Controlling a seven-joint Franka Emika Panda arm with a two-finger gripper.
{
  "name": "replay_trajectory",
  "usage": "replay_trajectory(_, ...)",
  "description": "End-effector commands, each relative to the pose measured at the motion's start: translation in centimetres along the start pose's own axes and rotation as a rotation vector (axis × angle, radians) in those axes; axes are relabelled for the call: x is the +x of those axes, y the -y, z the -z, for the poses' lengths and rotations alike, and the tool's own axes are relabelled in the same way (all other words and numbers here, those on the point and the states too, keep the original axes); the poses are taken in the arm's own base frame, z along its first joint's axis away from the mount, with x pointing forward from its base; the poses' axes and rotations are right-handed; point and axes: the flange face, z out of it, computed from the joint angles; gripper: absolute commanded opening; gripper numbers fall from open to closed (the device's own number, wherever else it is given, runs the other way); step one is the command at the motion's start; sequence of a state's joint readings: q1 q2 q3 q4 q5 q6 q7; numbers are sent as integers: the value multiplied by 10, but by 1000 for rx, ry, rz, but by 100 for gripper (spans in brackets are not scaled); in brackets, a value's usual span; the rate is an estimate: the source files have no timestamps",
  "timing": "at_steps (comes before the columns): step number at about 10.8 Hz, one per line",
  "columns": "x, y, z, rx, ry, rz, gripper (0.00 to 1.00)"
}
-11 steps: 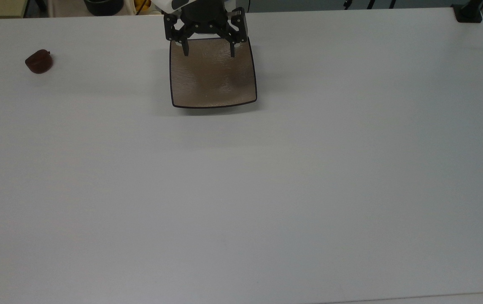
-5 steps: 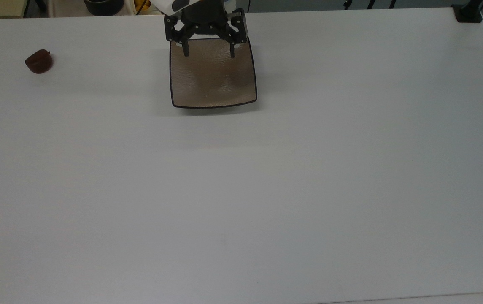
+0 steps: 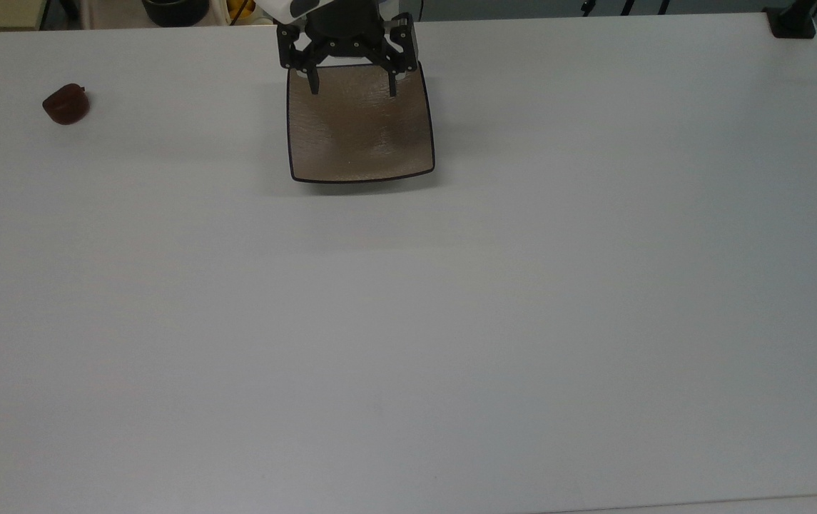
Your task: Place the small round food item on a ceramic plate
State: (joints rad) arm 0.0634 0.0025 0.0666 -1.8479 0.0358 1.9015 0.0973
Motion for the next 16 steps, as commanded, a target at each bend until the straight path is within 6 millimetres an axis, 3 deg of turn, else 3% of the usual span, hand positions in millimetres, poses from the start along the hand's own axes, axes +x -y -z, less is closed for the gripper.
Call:
replay_trajectory(1,-10,-2,5,-12,9,18,100)
replay_trajectory(6,-12,-5,5,-13,19,14,100)
replay_trajectory(8,-11,-15,7,-14,20,-3,100)
replay_trajectory(11,-10,-43,11,-16,11,-33,100)
replay_trajectory(16,-16,-134,-4,-74,27,-84,100)
